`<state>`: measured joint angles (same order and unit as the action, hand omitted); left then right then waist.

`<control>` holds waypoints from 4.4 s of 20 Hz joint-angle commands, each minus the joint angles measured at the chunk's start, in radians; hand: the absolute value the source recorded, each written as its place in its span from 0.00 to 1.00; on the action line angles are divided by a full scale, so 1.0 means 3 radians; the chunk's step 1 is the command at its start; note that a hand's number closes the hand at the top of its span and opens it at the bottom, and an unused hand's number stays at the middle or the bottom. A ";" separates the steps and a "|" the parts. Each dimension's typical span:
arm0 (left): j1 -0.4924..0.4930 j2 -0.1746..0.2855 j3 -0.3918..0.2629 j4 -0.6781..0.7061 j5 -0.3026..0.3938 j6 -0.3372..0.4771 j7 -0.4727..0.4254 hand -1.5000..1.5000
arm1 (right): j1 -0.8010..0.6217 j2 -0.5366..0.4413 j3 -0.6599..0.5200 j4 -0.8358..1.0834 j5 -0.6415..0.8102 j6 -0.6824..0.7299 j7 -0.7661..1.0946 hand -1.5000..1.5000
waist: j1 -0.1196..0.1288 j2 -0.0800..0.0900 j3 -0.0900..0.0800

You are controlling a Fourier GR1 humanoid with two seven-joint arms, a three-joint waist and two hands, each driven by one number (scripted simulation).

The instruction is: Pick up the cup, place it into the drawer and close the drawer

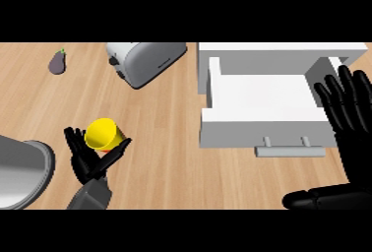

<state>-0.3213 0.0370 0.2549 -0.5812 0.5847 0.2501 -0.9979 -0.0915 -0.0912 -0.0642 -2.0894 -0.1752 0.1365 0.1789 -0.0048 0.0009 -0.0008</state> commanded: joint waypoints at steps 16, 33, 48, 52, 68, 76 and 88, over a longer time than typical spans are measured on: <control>-0.0175 0.0340 -0.0474 0.0420 -0.0559 -0.1270 -0.0221 1.00 | -0.0102 0.0023 0.0051 -0.0083 0.0075 -0.0102 0.0159 0.00 | -0.0004 -0.0010 -0.0001; 0.0266 0.0437 -0.1038 -0.1541 -0.0689 -0.1436 0.0643 1.00 | 0.0222 -0.0031 -0.0154 0.0000 -0.0082 0.0086 -0.0118 0.00 | 0.0063 -0.0025 0.0010; -0.0608 0.0099 -0.1230 -0.3025 -0.0775 -0.0284 0.2451 1.00 | 0.0266 -0.0028 -0.0088 -0.0047 -0.0026 0.0124 -0.0129 0.00 | 0.0002 -0.0014 0.0005; -0.0903 0.0128 -0.1109 -0.2770 -0.0880 -0.0360 0.2515 1.00 | 0.0094 0.0025 -0.0028 0.0130 0.0105 0.0053 -0.0208 0.00 | 0.0002 -0.0004 0.0003; -0.2407 -0.0121 -0.1136 -0.1507 -0.1182 0.0142 0.2897 1.00 | 0.0111 0.0044 -0.0011 0.0044 0.0108 0.0031 -0.0146 0.00 | -0.0040 0.0003 0.0004; -0.2668 -0.0123 -0.1363 -0.0730 -0.0931 0.0350 0.2448 1.00 | 0.0140 -0.0064 -0.0124 -0.0050 -0.0026 0.0107 -0.0040 0.00 | -0.0069 0.0008 0.0004; -0.3185 -0.0123 -0.1915 0.0283 -0.0214 0.0490 0.2128 1.00 | -0.0061 -0.0048 -0.0113 0.0244 -0.0064 0.0182 -0.0219 0.00 | -0.0210 0.0044 0.0006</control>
<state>-1.2437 0.0002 -0.2617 -0.5751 0.4601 0.3897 -0.3330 -0.1029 -0.1121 -0.1077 -2.0185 -0.1827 0.1826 0.1203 -0.0523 0.0108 0.0009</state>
